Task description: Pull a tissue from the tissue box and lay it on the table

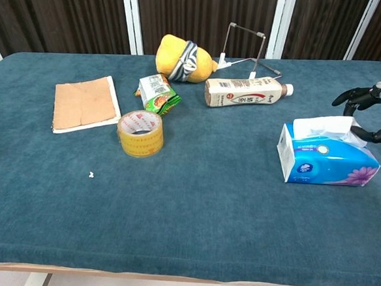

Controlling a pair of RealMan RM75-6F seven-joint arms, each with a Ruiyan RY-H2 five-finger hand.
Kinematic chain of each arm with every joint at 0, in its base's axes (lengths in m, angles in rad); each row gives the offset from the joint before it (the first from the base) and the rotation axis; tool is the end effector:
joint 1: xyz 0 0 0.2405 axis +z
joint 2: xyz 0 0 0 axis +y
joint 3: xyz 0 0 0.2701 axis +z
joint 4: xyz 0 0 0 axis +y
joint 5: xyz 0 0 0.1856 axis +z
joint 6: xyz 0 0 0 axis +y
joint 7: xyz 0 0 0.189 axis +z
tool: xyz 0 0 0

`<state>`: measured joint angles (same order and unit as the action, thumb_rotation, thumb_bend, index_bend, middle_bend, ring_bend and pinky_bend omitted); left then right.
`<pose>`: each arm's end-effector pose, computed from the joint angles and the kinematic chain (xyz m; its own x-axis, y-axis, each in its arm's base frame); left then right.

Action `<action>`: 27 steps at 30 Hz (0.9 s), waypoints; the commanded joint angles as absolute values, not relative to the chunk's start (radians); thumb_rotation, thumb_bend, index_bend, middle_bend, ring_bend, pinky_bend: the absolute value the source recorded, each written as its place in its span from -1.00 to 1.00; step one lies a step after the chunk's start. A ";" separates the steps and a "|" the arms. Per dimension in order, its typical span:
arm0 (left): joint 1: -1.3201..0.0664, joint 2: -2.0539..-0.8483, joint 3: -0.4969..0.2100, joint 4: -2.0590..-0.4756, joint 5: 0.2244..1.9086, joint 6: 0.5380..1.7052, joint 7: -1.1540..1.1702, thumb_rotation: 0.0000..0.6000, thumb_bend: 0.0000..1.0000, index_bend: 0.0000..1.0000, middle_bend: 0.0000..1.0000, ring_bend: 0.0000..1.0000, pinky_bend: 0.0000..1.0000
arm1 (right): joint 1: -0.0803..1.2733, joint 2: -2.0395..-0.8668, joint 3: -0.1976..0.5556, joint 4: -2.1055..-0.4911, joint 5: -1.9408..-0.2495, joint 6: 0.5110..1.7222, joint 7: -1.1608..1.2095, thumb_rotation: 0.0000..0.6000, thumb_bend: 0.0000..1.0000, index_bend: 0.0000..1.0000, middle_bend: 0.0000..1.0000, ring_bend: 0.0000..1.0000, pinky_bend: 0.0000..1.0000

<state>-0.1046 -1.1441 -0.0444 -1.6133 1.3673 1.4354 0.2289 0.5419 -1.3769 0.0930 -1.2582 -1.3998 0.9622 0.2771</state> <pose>-0.3346 0.2288 0.1783 0.5566 0.0736 0.8275 0.8227 0.0894 -0.5614 -0.2749 -0.3725 0.0636 0.2760 -0.3160 0.9077 -0.9549 -0.1980 0.2214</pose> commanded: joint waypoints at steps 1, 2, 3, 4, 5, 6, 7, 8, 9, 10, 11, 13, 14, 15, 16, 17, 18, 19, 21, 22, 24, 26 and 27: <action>-0.105 -1.144 -0.045 -1.613 1.368 1.435 0.229 1.00 -0.10 -0.46 -0.58 -0.61 -0.15 | 0.540 -1.382 0.096 -1.253 -1.397 0.969 0.275 1.00 -0.01 0.20 -0.64 -0.74 -0.66; -0.104 -1.144 -0.045 -1.613 1.367 1.434 0.229 1.00 -0.10 -0.46 -0.58 -0.61 -0.15 | 0.538 -1.386 0.099 -1.250 -1.395 0.976 0.274 1.00 0.02 0.25 -0.62 -0.74 -0.64; -0.105 -1.144 -0.045 -1.613 1.367 1.433 0.229 1.00 -0.10 -0.46 -0.58 -0.61 -0.15 | 0.536 -1.389 0.101 -1.247 -1.394 0.983 0.272 1.00 0.05 0.30 -0.60 -0.74 -0.63; -0.105 -1.144 -0.045 -1.613 1.367 1.432 0.229 1.00 -0.10 -0.46 -0.58 -0.61 -0.15 | 0.534 -1.393 0.103 -1.245 -1.393 0.989 0.270 1.00 0.07 0.36 -0.58 -0.73 -0.62; -0.105 -1.144 -0.045 -1.614 1.367 1.432 0.229 1.00 -0.10 -0.46 -0.58 -0.61 -0.15 | 0.531 -1.398 0.107 -1.242 -1.392 1.001 0.269 1.00 0.08 0.43 -0.56 -0.72 -0.60; -0.105 -1.144 -0.045 -1.614 1.366 1.431 0.230 1.00 -0.10 -0.46 -0.58 -0.61 -0.15 | 0.527 -1.406 0.113 -1.236 -1.392 1.018 0.267 1.00 0.09 0.48 -0.54 -0.71 -0.59; -0.105 -1.144 -0.045 -1.614 1.366 1.430 0.230 1.00 -0.10 -0.46 -0.58 -0.61 -0.15 | 0.524 -1.410 0.115 -1.232 -1.394 1.029 0.266 1.00 0.11 0.54 -0.52 -0.69 -0.57; -0.105 -1.144 -0.045 -1.614 1.366 1.429 0.229 1.00 -0.10 -0.46 -0.58 -0.61 -0.15 | 0.522 -1.414 0.117 -1.229 -1.395 1.038 0.267 1.00 0.12 0.59 -0.51 -0.68 -0.56; -0.106 -1.144 -0.045 -1.615 1.367 1.427 0.228 1.00 -0.10 -0.46 -0.58 -0.61 -0.15 | 0.520 -1.417 0.120 -1.226 -1.398 1.049 0.269 1.00 0.13 0.60 -0.50 -0.68 -0.55; -0.106 -1.143 -0.045 -1.615 1.367 1.426 0.228 1.00 -0.10 -0.45 -0.58 -0.61 -0.15 | 0.519 -1.418 0.122 -1.226 -1.400 1.055 0.273 1.00 0.15 0.62 -0.50 -0.68 -0.55; -0.106 -1.143 -0.044 -1.616 1.367 1.425 0.228 1.00 -0.10 -0.46 -0.58 -0.61 -0.15 | 0.518 -1.418 0.124 -1.227 -1.402 1.061 0.279 1.00 0.16 0.63 -0.50 -0.68 -0.55; -0.106 -1.143 -0.045 -1.616 1.367 1.423 0.227 1.00 -0.10 -0.46 -0.58 -0.61 -0.15 | 0.514 -1.414 0.129 -1.234 -1.410 1.079 0.294 1.00 0.16 0.63 -0.50 -0.68 -0.55; -0.106 -1.143 -0.045 -1.616 1.367 1.423 0.227 1.00 -0.11 -0.46 -0.58 -0.61 -0.15 | 0.511 -1.410 0.131 -1.242 -1.416 1.093 0.301 1.00 0.16 0.63 -0.50 -0.68 -0.55; -0.106 -1.143 -0.045 -1.616 1.367 1.423 0.227 1.00 -0.11 -0.46 -0.58 -0.61 -0.15 | 0.510 -1.407 0.132 -1.247 -1.421 1.101 0.304 1.00 0.16 0.63 -0.50 -0.68 -0.55; -0.106 -1.143 -0.045 -1.616 1.367 1.422 0.227 1.00 -0.11 -0.46 -0.58 -0.61 -0.15 | 0.507 -1.401 0.134 -1.256 -1.428 1.115 0.309 1.00 0.16 0.63 -0.50 -0.68 -0.55; -0.106 -1.143 -0.046 -1.616 1.366 1.423 0.227 1.00 -0.10 -0.46 -0.58 -0.61 -0.15 | 0.504 -1.396 0.137 -1.268 -1.435 1.131 0.312 1.00 0.16 0.63 -0.50 -0.68 -0.55; -0.106 -1.143 -0.046 -1.616 1.366 1.423 0.227 1.00 -0.10 -0.46 -0.58 -0.61 -0.15 | 0.500 -1.386 0.139 -1.285 -1.445 1.150 0.315 1.00 0.16 0.63 -0.50 -0.68 -0.55; -0.106 -1.142 -0.046 -1.617 1.366 1.423 0.227 1.00 -0.10 -0.46 -0.58 -0.61 -0.15 | 0.495 -1.376 0.141 -1.301 -1.453 1.168 0.317 1.00 0.16 0.63 -0.50 -0.68 -0.55; -0.105 -1.143 -0.046 -1.617 1.364 1.423 0.229 1.00 -0.10 -0.46 -0.58 -0.61 -0.15 | 0.483 -1.352 0.147 -1.341 -1.470 1.211 0.315 1.00 0.16 0.63 -0.50 -0.68 -0.55; -0.105 -1.143 -0.047 -1.617 1.364 1.423 0.229 1.00 -0.10 -0.46 -0.58 -0.61 -0.15 | 0.476 -1.341 0.149 -1.359 -1.476 1.231 0.308 1.00 0.16 0.63 -0.50 -0.68 -0.55; -0.105 -1.143 -0.047 -1.617 1.362 1.421 0.230 1.00 -0.10 -0.46 -0.58 -0.61 -0.15 | 0.455 -1.312 0.157 -1.409 -1.485 1.281 0.288 1.00 0.16 0.63 -0.50 -0.68 -0.55; -0.105 -1.143 -0.048 -1.616 1.360 1.420 0.233 1.00 -0.10 -0.46 -0.58 -0.61 -0.15 | 0.429 -1.273 0.161 -1.471 -1.493 1.330 0.279 1.00 0.16 0.63 -0.50 -0.68 -0.55; -0.105 -1.144 -0.048 -1.616 1.360 1.421 0.235 1.00 -0.10 -0.46 -0.58 -0.61 -0.15 | 0.416 -1.254 0.162 -1.501 -1.497 1.352 0.280 1.00 0.17 0.63 -0.50 -0.68 -0.55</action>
<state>-0.1053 -1.1436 -0.0477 -1.6161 1.3601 1.4210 0.2346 0.4505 -1.3013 0.1537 -1.4367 -1.4807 1.2960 0.2923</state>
